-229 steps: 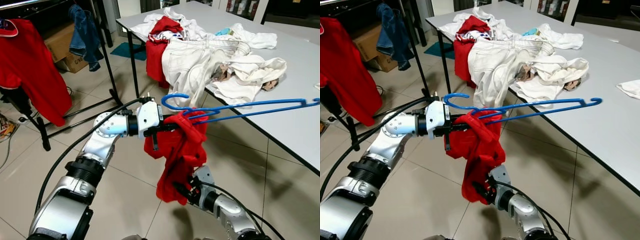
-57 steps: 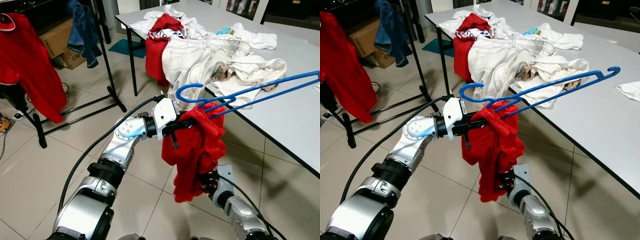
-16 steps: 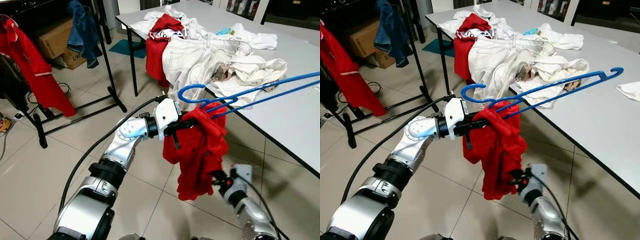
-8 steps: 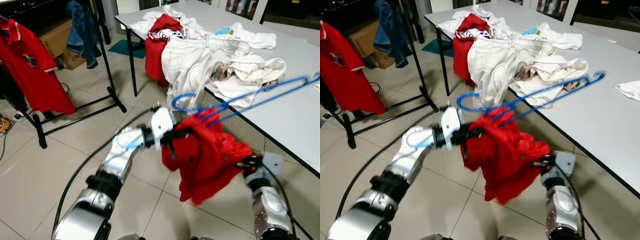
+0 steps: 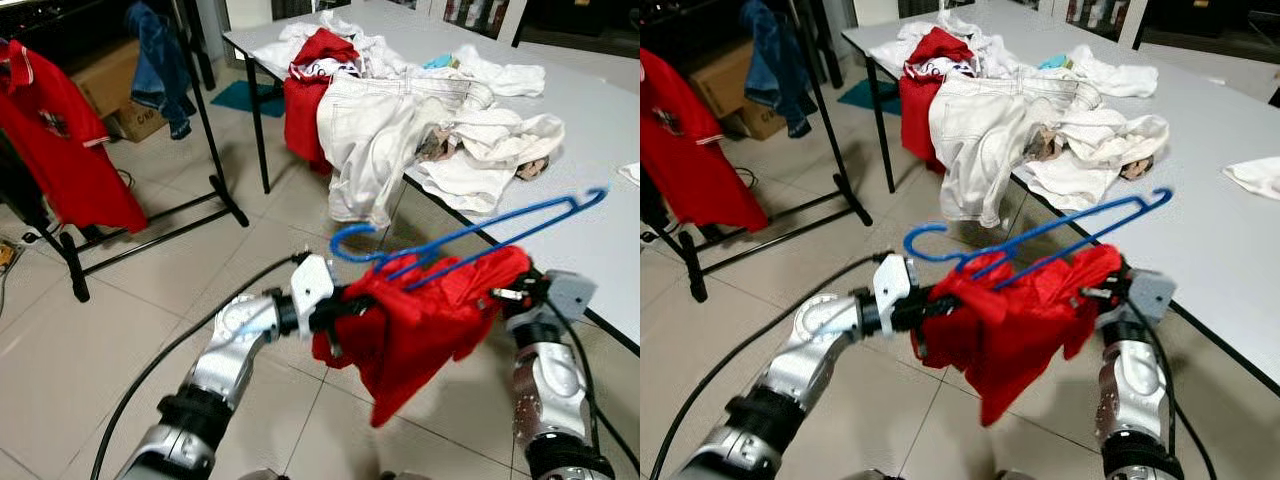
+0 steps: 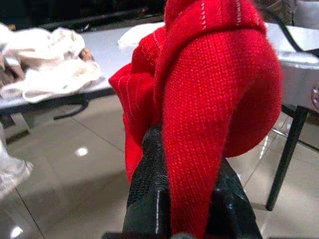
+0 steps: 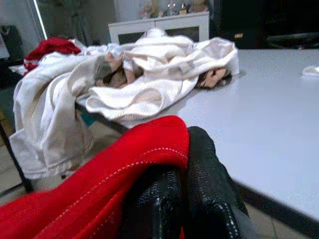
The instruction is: Hang hanger
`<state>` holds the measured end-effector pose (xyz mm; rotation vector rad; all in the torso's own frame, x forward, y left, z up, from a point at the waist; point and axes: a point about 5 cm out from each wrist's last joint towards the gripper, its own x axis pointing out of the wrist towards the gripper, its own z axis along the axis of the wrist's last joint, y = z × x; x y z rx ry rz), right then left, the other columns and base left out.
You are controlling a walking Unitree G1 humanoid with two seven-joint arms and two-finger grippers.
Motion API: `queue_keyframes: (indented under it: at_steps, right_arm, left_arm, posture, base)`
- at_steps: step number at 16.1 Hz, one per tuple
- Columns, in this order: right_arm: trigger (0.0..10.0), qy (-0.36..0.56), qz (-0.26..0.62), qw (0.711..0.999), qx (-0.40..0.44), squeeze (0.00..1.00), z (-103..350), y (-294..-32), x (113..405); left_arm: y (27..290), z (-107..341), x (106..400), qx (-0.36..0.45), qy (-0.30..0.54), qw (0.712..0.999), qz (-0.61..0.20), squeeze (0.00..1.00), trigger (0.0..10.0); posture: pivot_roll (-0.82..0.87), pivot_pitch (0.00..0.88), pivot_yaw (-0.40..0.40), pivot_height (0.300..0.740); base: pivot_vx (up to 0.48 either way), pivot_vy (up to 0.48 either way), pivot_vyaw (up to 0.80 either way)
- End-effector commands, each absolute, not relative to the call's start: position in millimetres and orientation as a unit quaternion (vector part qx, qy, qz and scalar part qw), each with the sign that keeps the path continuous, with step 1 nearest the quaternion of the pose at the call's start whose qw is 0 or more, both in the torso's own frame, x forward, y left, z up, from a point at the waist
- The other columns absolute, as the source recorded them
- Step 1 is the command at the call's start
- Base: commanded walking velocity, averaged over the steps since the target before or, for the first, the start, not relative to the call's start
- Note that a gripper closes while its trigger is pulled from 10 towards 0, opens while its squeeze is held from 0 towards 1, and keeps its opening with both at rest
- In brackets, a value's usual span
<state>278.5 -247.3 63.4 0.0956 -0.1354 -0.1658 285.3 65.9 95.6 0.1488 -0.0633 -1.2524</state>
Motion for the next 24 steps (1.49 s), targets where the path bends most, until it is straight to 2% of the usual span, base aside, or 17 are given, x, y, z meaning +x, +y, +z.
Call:
queue_keyframes:
  at_steps: [1,7,14,19,20,22,24]
  right_arm:
    - [0.0,-0.105,-0.097,0.989,0.049,0.00,82,-256,286]
    - [0.0,-0.155,-0.140,0.977,0.050,0.00,111,-277,290]
    - [0.0,-0.192,-0.194,0.961,0.043,0.00,138,-297,291]
    - [0.0,-0.198,-0.234,0.951,0.033,0.00,145,-308,289]
    - [0.0,-0.200,-0.240,0.950,0.029,0.00,147,-309,288]
    - [0.0,-0.203,-0.256,0.945,0.020,0.00,150,-312,288]
    - [0.0,-0.199,-0.273,0.941,0.016,0.00,150,-316,287]
  left_arm:
    - [66,101,285,0.073,-0.040,0.806,-0.586,0.00,10.0]
    - [73,85,280,0.074,0.002,0.819,-0.568,0.00,10.0]
    - [85,64,283,0.125,0.053,0.846,-0.516,0.00,10.0]
    - [92,58,280,0.136,0.045,0.855,-0.498,0.00,10.0]
    - [92,58,279,0.127,0.040,0.860,-0.493,0.00,10.0]
    - [92,68,287,0.076,-0.004,0.893,-0.444,0.00,10.0]
    - [95,80,293,0.019,-0.035,0.911,-0.409,0.00,10.0]
  posture:
    - [-0.14,0.000,0.053,0.740]
    - [-0.15,0.000,0.054,0.740]
    - [-0.15,0.000,0.050,0.740]
    - [-0.14,0.000,0.048,0.740]
    - [-0.14,0.000,0.049,0.740]
    - [-0.14,0.000,0.051,0.740]
    - [-0.14,0.000,0.051,0.740]
  base:
    - [0.000,0.000,0.00]
    - [0.000,0.000,0.00]
    - [0.000,0.000,0.00]
    - [0.000,0.000,0.00]
    - [0.000,0.000,0.00]
    - [0.000,0.000,0.00]
    - [0.000,0.000,0.00]
